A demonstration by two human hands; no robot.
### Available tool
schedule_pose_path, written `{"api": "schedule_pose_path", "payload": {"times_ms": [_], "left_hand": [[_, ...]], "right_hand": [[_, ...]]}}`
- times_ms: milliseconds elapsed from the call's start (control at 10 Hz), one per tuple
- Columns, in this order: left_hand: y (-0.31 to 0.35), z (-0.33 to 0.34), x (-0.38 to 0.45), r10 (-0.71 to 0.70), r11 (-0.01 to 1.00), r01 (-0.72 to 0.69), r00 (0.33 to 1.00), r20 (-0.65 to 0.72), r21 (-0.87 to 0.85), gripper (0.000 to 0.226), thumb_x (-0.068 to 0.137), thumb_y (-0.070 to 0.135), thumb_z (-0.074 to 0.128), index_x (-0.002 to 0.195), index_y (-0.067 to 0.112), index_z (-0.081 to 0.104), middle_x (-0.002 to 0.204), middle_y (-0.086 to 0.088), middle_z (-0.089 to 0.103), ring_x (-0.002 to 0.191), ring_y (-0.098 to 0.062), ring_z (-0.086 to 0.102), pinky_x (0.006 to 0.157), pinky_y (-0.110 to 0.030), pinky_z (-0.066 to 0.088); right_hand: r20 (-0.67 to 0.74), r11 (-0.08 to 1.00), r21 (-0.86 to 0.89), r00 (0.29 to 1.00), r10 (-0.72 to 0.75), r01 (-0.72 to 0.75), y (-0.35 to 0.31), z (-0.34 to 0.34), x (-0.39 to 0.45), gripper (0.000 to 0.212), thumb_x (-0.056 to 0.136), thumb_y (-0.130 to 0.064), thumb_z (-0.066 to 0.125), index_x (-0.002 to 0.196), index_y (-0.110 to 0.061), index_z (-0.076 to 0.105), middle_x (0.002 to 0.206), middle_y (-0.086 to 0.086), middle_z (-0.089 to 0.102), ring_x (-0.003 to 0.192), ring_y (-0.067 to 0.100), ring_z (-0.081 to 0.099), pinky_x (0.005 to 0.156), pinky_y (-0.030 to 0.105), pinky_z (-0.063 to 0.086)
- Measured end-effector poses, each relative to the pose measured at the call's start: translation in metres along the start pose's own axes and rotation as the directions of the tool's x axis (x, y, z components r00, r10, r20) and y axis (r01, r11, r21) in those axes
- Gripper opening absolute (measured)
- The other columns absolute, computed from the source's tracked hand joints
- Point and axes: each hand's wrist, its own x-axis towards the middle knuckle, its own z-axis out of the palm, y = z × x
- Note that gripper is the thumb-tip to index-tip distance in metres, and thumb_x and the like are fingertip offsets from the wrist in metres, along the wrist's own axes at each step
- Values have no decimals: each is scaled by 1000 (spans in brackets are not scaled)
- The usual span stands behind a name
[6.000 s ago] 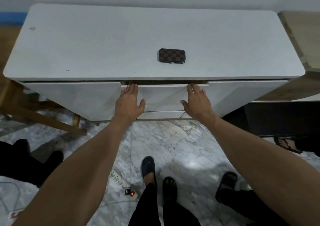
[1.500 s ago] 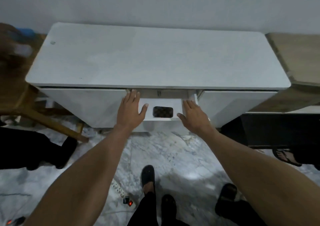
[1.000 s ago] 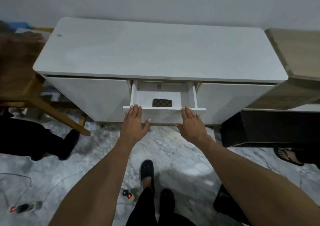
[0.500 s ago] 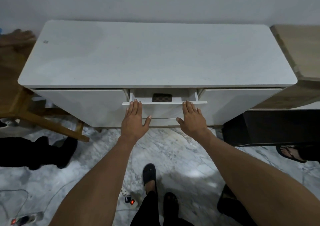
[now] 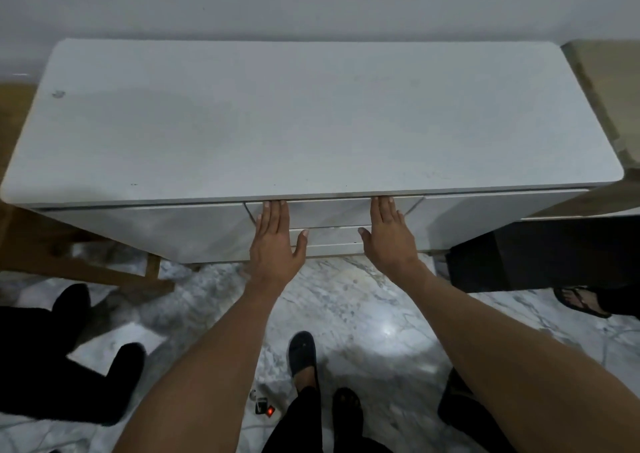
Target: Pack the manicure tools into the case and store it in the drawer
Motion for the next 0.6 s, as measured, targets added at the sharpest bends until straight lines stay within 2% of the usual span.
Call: {"api": "schedule_pose_path", "payload": {"times_ms": [200,400,500,600], "left_hand": [[-5,-2,0,20,1000,-20,1000,19,10,77,101,50,36,159,0,31,166,-20,30,157,-31,21,128,-48,25],[-9,-19,-5,44,996,-55,986,159,65,93,95,65,27,162,1,21,171,-17,17,160,-30,11,130,-40,11],[-11,-29,-22,-28,998,15,975,222,60,96,94,69,26,163,3,15,172,-12,5,161,-28,4,128,-37,4],[-16,-35,-85,-229,973,224,901,368,57,88,99,65,33,164,8,17,173,-10,5,161,-28,5,130,-37,7]], "right_hand": [[15,1000,-15,1000,25,-25,-5,-2,1,71,103,-32,42,155,0,7,164,18,10,153,32,7,124,44,15],[74,1000,-12,997,-2,3,0,-16,-6,74,103,-42,41,156,-4,6,166,13,6,154,28,5,123,45,18],[60,998,68,998,-14,10,10,-18,-31,68,103,-41,41,157,-9,13,166,11,11,153,27,13,121,41,22],[177,989,106,981,80,-100,36,6,-96,62,102,-45,41,153,-12,28,159,12,33,145,27,34,115,37,33]]}}
